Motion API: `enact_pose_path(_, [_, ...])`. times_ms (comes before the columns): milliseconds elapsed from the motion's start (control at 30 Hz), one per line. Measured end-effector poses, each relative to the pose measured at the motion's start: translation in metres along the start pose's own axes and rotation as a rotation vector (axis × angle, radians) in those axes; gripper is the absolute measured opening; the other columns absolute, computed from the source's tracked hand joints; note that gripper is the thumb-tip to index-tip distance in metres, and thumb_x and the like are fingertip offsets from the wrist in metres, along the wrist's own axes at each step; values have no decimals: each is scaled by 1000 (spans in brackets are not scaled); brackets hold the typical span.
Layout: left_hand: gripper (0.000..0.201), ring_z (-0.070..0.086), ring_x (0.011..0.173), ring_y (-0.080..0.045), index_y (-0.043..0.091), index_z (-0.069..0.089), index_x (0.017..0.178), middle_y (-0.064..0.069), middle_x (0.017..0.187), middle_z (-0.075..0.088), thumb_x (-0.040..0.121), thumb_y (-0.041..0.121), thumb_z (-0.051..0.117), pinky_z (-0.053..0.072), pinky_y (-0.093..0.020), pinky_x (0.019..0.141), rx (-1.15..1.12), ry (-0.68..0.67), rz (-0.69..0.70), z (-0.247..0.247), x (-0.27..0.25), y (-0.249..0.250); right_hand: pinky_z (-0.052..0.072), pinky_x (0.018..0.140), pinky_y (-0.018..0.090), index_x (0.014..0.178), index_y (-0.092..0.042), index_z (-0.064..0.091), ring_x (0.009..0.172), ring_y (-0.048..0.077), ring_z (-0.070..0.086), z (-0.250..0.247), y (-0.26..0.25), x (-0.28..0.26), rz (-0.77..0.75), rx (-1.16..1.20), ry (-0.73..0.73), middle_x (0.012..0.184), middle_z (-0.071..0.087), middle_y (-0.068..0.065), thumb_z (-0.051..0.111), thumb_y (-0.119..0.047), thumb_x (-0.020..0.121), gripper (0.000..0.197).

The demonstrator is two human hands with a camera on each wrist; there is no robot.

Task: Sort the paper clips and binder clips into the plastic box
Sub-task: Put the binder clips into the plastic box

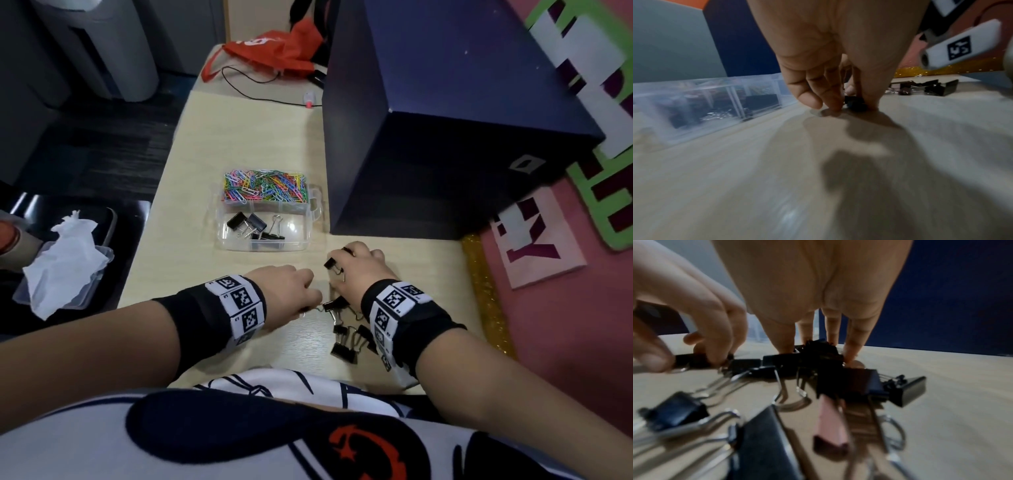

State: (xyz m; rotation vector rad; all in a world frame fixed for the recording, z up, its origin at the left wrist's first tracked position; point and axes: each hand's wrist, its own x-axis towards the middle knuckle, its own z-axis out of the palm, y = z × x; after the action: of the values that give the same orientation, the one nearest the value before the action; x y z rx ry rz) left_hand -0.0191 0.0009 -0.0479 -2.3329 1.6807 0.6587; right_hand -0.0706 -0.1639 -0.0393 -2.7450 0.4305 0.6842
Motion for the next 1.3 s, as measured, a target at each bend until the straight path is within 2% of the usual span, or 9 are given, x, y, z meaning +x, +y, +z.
enact_pose_path(233, [19, 46, 75, -25, 24, 49, 111, -7, 108, 42, 92, 20, 46, 50, -39, 67, -105, -3, -236, 7, -10, -20, 38, 79, 32, 120, -26, 47, 112, 26, 36, 3, -14, 5, -83, -40, 22, 120, 37, 4, 46, -10, 89, 35])
enact_pose_path(500, [25, 56, 77, -26, 27, 50, 108, -4, 100, 46, 86, 19, 58, 43, -34, 60, -63, -20, -338, 9, -20, -30, 46, 76, 36, 104, -22, 44, 103, 24, 43, 1, -21, 5, -115, -40, 70, 109, 40, 3, 49, -6, 82, 28])
enact_pose_path(633, [22, 57, 89, -27, 23, 49, 111, -5, 104, 50, 90, 20, 48, 45, -36, 66, -54, -5, -328, 2, -24, -29, 46, 80, 37, 103, -23, 44, 103, 23, 45, -11, -29, 2, -164, 6, 157, 111, 43, 2, 54, -21, 84, 22])
enact_pose_path(833, [25, 57, 95, -29, 15, 47, 111, -7, 108, 54, 88, 26, 50, 40, -34, 67, -111, 345, -371, -26, -31, -39, 47, 88, 36, 119, -21, 46, 105, 25, 52, -38, -52, 4, -231, 252, 417, 121, 47, 5, 57, -25, 86, 35])
enact_pose_path(967, [35, 56, 97, -30, 16, 44, 121, -9, 113, 56, 88, 24, 54, 48, -38, 72, -262, 541, -521, -39, -35, -61, 44, 83, 34, 127, -17, 44, 107, 27, 54, -47, -33, 3, -1, 64, 127, 124, 48, 9, 52, -30, 90, 41])
enact_pose_path(1067, [34, 55, 100, -30, 16, 51, 120, -7, 112, 54, 87, 23, 55, 48, -37, 76, -236, 571, -427, -38, -34, -56, 47, 79, 38, 132, -15, 39, 105, 29, 55, -47, -10, -10, 223, -40, -86, 125, 49, 8, 47, -29, 89, 46])
enact_pose_path(1133, [28, 56, 101, -28, 17, 54, 116, -5, 113, 55, 89, 24, 52, 43, -33, 75, -163, 481, -320, -36, -30, -43, 49, 82, 41, 132, -12, 40, 106, 32, 56, -46, 3, -23, 256, -189, -207, 117, 50, 7, 54, -29, 87, 50])
enact_pose_path(1233, [23, 57, 98, -22, 24, 52, 112, 2, 113, 55, 90, 30, 48, 42, -30, 69, -70, 132, -276, -26, -21, -24, 53, 84, 40, 129, -8, 48, 100, 32, 61, -38, 15, -38, 206, -398, -277, 93, 48, 4, 76, -30, 76, 63])
enact_pose_path(1300, [28, 59, 95, -21, 24, 51, 108, 1, 108, 57, 84, 34, 58, 47, -32, 68, -35, -38, -336, -21, -17, -19, 47, 96, 42, 133, -5, 45, 117, 34, 54, -33, 19, -41, 251, -271, -334, 118, 54, 11, 76, -24, 78, 66])
